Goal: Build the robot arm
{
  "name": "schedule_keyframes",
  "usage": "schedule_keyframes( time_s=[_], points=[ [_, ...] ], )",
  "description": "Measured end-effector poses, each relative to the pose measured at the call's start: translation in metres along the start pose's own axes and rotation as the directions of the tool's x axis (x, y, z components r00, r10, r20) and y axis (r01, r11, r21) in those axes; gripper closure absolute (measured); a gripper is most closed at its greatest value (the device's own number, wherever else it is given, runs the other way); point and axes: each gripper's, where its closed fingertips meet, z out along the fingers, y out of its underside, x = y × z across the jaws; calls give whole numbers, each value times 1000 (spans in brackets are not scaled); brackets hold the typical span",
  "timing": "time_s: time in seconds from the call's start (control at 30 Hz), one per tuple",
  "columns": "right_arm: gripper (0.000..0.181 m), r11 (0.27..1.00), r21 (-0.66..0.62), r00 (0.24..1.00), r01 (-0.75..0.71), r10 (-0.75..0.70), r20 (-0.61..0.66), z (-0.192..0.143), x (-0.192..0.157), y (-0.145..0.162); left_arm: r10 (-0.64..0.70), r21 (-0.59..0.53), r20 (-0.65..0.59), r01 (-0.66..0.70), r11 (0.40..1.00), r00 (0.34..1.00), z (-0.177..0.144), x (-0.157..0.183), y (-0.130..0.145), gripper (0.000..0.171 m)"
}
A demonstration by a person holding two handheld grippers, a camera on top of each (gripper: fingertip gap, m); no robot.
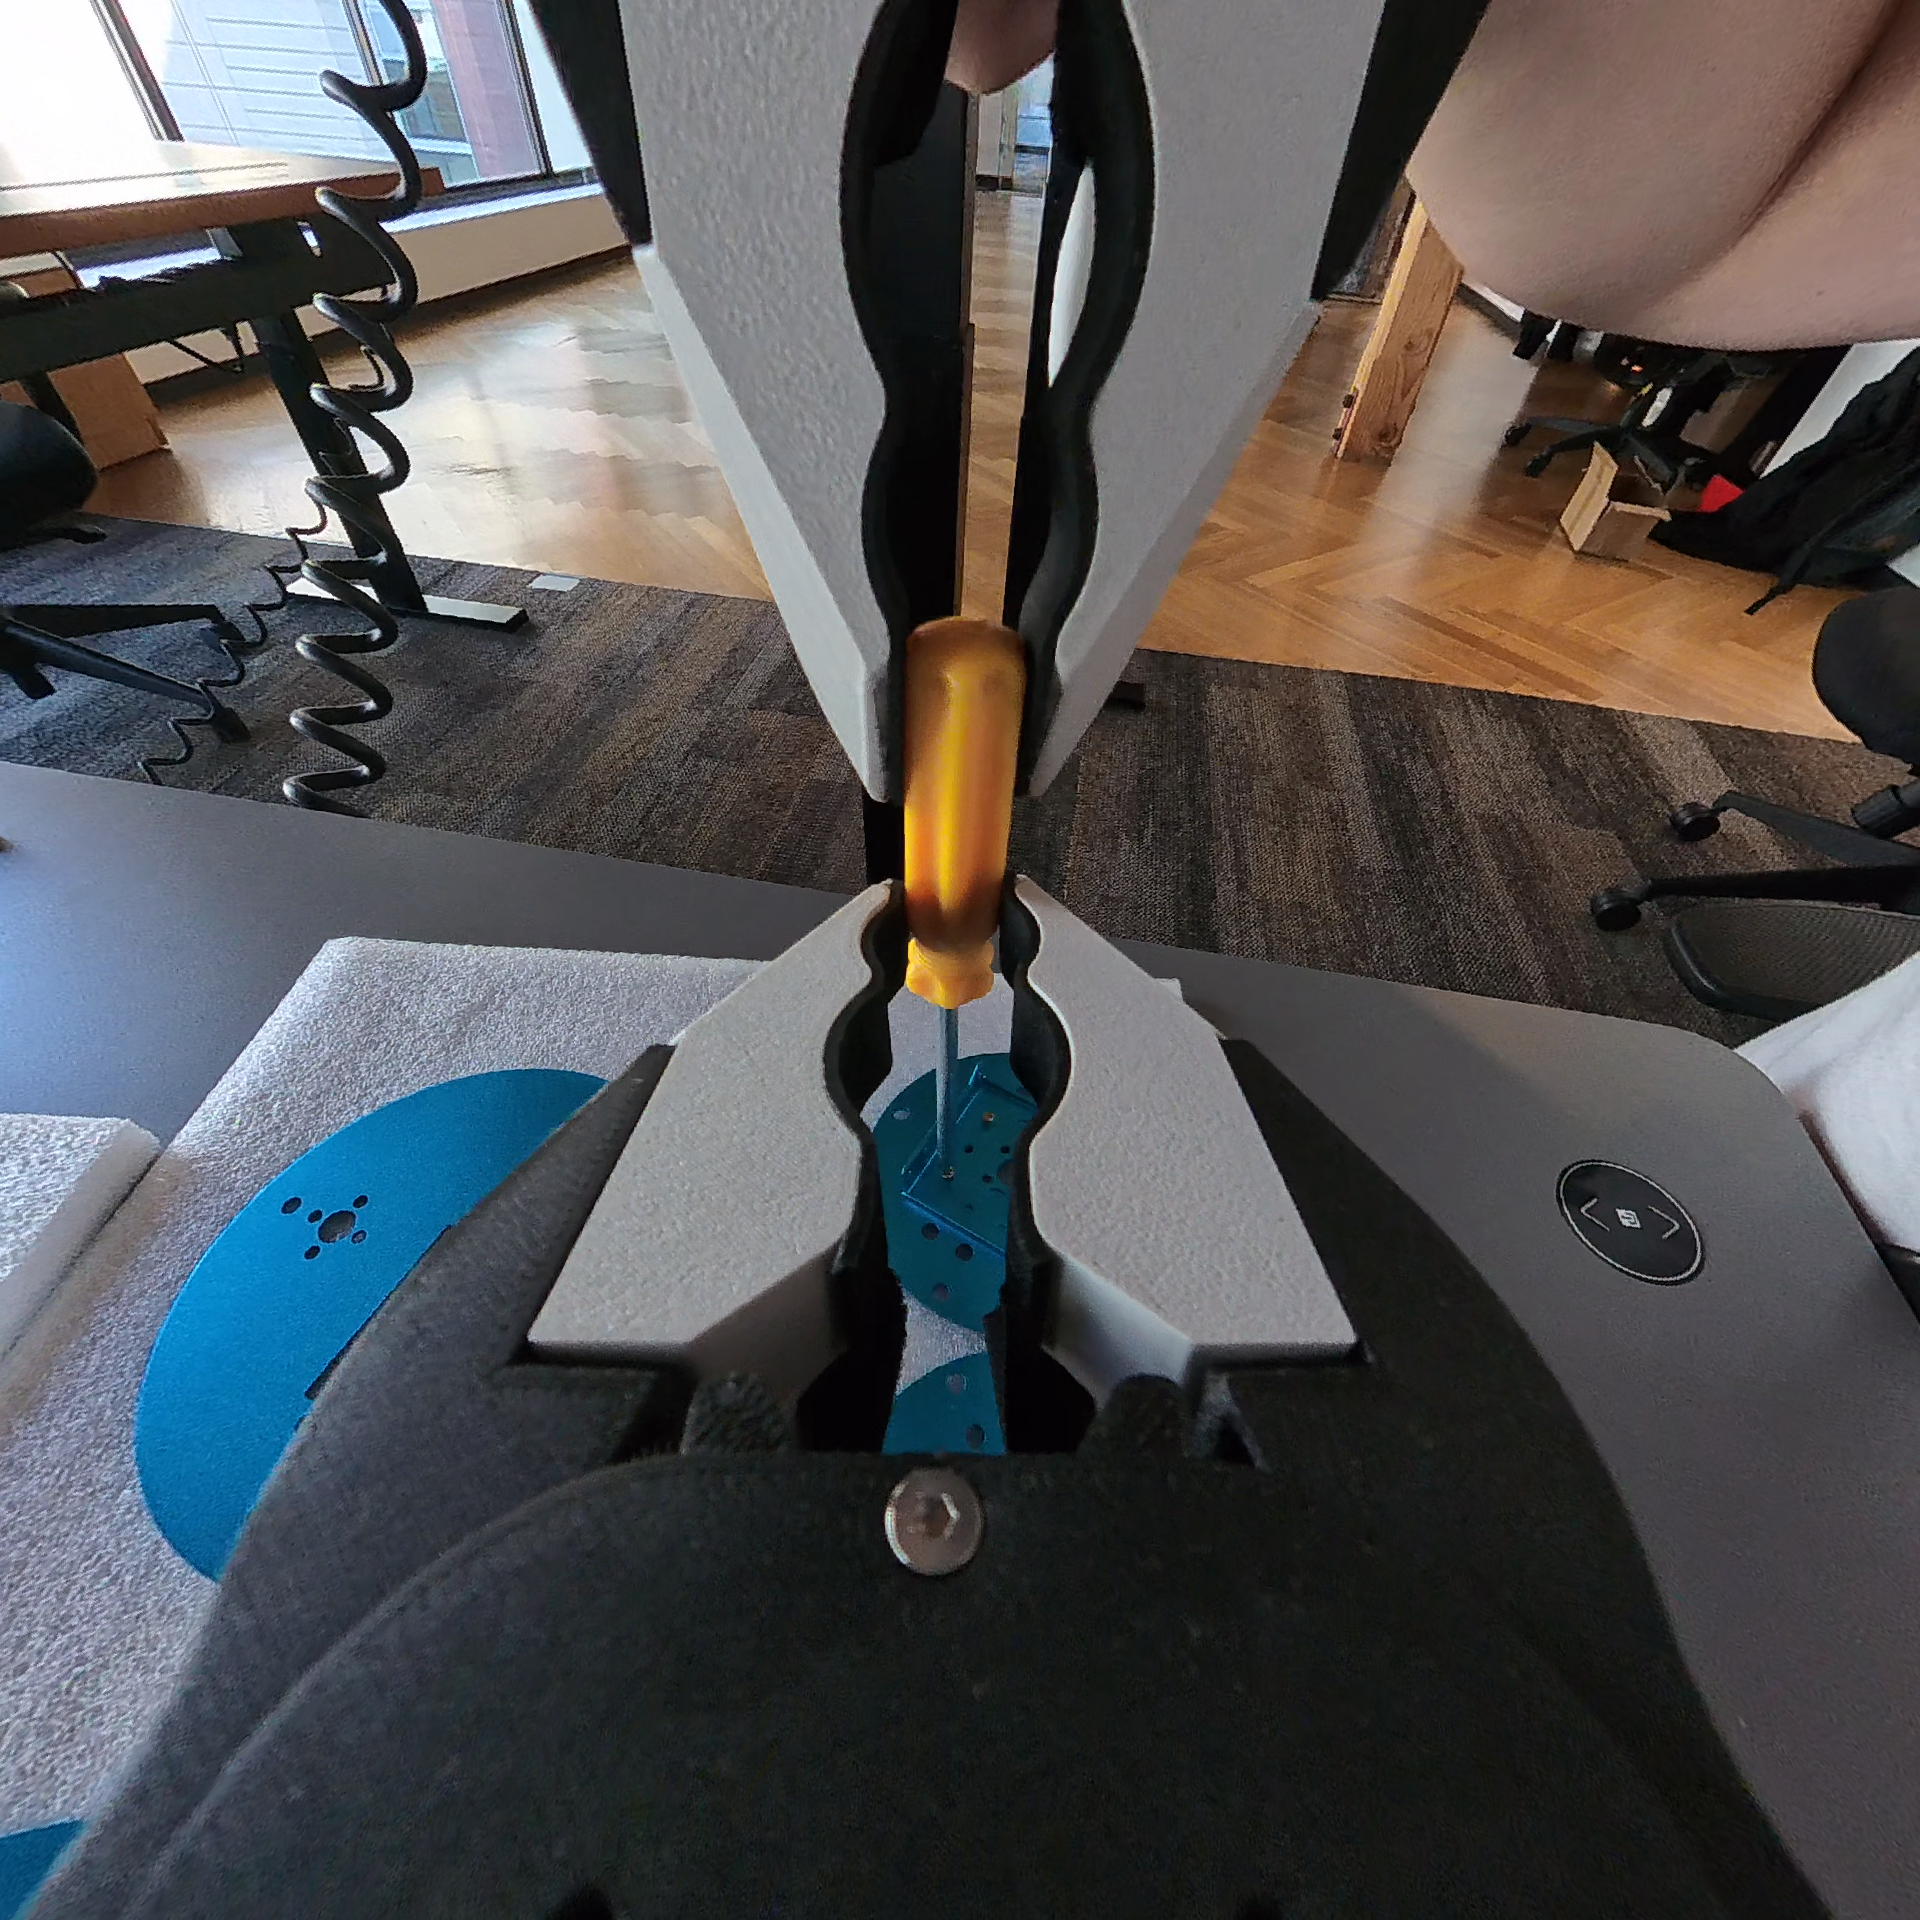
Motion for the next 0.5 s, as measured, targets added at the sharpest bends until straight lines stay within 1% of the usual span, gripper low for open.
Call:
schedule_keyframes(
  time_s=[0.13,0.5],
  points=[
    [164,1000,-6,1000,-12,12,5,0,0,0,-8,-1,-5,8,1000,1000,0,0,0,156],
    [165,989,4,989,-147,147,5,1,2,0,-42,-15,-6,42,999,999,0,-1,1,156]
  ],
)
